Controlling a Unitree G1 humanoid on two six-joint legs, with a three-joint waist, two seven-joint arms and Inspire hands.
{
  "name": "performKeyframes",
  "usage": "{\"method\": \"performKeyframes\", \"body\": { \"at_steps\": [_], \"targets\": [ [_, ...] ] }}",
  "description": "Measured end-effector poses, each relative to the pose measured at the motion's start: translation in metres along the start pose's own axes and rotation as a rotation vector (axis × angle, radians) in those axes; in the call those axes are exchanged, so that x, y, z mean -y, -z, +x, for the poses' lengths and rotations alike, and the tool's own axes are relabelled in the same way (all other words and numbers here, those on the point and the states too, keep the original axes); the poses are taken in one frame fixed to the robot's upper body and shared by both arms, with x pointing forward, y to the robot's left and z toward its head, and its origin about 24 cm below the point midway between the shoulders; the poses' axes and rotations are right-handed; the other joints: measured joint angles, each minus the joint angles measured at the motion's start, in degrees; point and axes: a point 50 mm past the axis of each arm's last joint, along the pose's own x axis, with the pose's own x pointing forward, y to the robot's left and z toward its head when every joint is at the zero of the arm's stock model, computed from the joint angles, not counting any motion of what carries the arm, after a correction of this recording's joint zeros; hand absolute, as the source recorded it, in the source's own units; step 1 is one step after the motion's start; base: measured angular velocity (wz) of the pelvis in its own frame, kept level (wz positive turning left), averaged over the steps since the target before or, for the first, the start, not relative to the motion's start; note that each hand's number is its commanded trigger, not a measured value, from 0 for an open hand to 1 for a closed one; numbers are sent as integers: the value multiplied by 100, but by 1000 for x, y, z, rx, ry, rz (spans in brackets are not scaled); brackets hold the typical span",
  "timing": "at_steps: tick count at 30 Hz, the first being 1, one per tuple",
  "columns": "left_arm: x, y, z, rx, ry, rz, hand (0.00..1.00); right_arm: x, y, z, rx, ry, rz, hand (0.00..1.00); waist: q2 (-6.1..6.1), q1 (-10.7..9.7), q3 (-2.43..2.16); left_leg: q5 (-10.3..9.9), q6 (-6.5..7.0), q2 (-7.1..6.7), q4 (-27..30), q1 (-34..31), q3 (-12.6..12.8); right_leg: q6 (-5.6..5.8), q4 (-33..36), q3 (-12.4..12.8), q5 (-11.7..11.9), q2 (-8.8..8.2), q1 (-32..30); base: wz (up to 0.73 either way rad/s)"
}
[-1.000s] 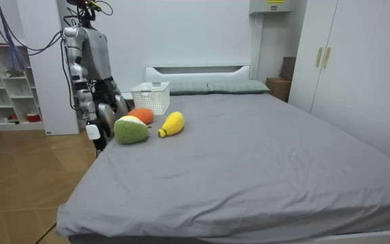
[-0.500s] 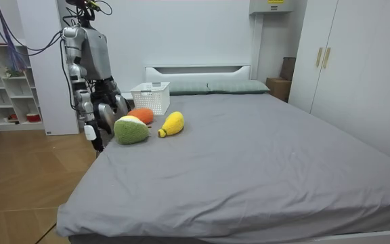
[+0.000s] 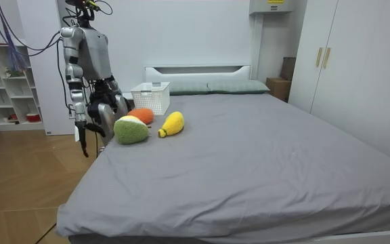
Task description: Collect toys from the bed
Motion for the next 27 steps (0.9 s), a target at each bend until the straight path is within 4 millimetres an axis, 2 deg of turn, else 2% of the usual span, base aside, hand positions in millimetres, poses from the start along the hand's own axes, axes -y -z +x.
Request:
{"method": "performKeyframes", "body": {
  "at_steps": [1,6,7,9,12,14,16,18,21,27],
  "targets": [
    [-1,0,0,-2,-3,1,0,-1,-7,0,21,7,5,0,-2,-1,0,0,0,0,2,2,7,0,3,7,0,1,-2,-7],
    [-4,-1,1,2,-16,23,0,-23,-77,-11,271,12,-34,0,-58,-20,-10,2,-4,-1,19,-49,44,-13,163,60,-48,-24,-151,-7],
    [-4,-1,1,3,-16,24,0,-27,-84,-14,304,7,-39,0,-70,-16,-14,3,-7,4,19,-56,60,-18,169,70,-46,-18,-169,-9],
    [-4,-2,1,7,-13,30,0,-44,-109,-28,444,-17,-87,0,-75,23,-19,11,-19,24,25,-114,144,-31,185,159,-35,20,-261,-16],
    [-4,-3,1,10,-14,32,0,-60,-136,-47,613,-2,-147,0,-100,32,-12,13,-21,26,12,-135,161,-31,177,159,-28,25,-286,-3],
    [-5,-5,1,19,-14,52,0,-69,-147,-58,706,5,-188,0,-104,43,-14,13,-23,25,3,-144,166,-29,163,146,-30,28,-285,5],
    [-4,-7,1,28,-10,68,0,-81,-155,-72,802,-15,-234,0,-123,51,9,14,-24,31,-5,-155,161,-29,162,141,-30,32,-300,0],
    [-3,-10,1,42,-7,77,0,-94,-165,-94,939,-55,-292,0,-134,77,-2,15,-24,33,-1,-222,157,-31,162,133,-28,31,-367,0],
    [-3,-10,1,45,-7,77,0,-101,-173,-111,1059,-58,-346,0,-134,108,-4,15,-24,32,-14,-225,161,-31,154,134,-28,30,-370,0],
    [-2,-10,1,44,-4,83,0,-112,-172,-121,1121,-87,-409,0,-131,112,-5,16,-25,31,-10,-212,154,-31,164,139,-28,30,-355,0]
  ]
}}
